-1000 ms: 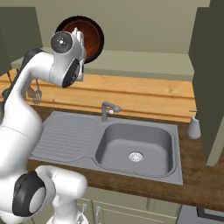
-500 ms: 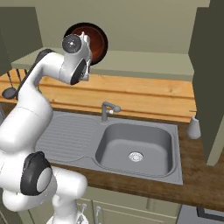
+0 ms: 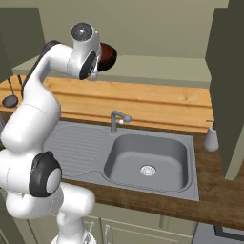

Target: Pick up the bowls on the counter and stack them on top of one another in the open cabinet. Place the smaller bowl on top of the larger bowl.

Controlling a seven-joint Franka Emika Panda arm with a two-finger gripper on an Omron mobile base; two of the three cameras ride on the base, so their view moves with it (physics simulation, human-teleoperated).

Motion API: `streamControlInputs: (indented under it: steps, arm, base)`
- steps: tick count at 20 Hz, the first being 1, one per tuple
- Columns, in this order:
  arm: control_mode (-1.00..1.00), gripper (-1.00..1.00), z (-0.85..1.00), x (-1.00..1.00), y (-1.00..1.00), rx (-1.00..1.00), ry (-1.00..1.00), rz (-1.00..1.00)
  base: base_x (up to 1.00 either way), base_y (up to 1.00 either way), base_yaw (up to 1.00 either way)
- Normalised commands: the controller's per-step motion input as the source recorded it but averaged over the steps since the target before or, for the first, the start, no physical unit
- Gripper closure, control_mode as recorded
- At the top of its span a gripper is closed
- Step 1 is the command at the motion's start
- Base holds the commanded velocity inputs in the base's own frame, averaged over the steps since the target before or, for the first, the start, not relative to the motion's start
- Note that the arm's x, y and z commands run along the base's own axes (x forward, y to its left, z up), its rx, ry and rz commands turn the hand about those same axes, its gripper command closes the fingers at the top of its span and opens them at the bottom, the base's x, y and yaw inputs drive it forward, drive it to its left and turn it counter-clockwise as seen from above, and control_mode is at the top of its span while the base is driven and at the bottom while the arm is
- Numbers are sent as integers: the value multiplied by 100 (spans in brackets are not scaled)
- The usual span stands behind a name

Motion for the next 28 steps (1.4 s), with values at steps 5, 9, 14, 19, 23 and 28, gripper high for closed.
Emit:
streamControlInputs:
  steps: [5,9,14,19,23,28]
  arm:
    - [-100,-100,-9,55,1,0,-7,0]
    - [-100,-100,0,20,0,0,-13,0]
    - [-100,-100,0,-16,0,1,-19,0]
    - [-100,-100,6,-68,0,9,-30,0]
    - [-100,-100,13,-90,0,4,-17,0]
    - [-100,-100,1,-100,0,0,5,0]
  base:
    - [0,0,0]
    - [0,0,0]
    - [0,0,0]
    - [0,0,0]
    - [0,0,0]
    - [0,0,0]
